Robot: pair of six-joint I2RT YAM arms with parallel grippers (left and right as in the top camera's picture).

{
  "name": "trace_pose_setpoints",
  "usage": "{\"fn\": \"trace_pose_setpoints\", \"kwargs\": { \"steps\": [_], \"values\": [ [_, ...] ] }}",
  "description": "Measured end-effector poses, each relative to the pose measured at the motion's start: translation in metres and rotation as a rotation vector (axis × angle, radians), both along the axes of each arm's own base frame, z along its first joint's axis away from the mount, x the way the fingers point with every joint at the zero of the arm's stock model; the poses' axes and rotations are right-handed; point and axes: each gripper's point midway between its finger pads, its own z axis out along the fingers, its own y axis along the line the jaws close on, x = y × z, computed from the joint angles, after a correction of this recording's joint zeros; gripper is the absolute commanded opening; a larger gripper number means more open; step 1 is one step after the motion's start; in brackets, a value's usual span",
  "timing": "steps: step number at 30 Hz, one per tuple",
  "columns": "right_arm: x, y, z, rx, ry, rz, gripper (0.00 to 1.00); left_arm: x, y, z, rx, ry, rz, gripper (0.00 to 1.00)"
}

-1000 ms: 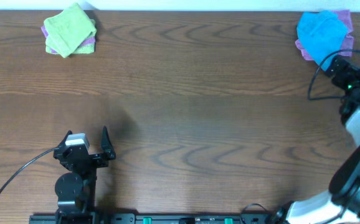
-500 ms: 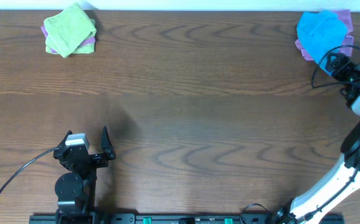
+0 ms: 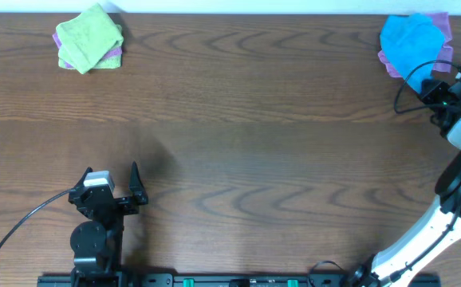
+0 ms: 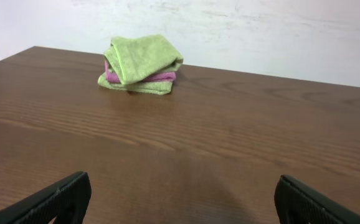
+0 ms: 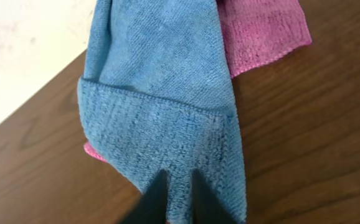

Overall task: Fold the cloth
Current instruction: 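Lower the right gripper onto the blue cloth's edge and close it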

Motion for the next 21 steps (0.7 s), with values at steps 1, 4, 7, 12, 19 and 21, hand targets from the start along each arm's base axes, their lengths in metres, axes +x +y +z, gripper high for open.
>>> {"fn": "trace_pose_setpoints", "kwargs": {
  "steps": [1,4,7,12,19,21],
  "values": [
    [0.0,0.0,0.0,0.0,-0.002,0.002,0.01,0.0,0.0,0.0,0.0,0.0,0.0,0.95],
    [0.001,0.001,0.002,0.005,-0.008,0.007,0.5,0.0,0.0,0.0,0.0,0.0,0.0,0.95],
    [0.006,0.003,0.01,0.008,-0.028,0.03,0.5,0.0,0.0,0.0,0.0,0.0,0.0,0.95],
    [0.007,0.001,0.011,0.009,-0.018,0.022,0.48,0.0,0.0,0.0,0.0,0.0,0.0,0.96],
    [-0.005,-0.002,-0.006,0.003,0.07,-0.01,0.51,0.0,0.0,0.0,0.0,0.0,0.0,0.95],
    [-0.005,-0.005,-0.007,-0.007,0.077,-0.019,0.52,0.0,0.0,0.0,0.0,0.0,0.0,0.95]
  ]
}}
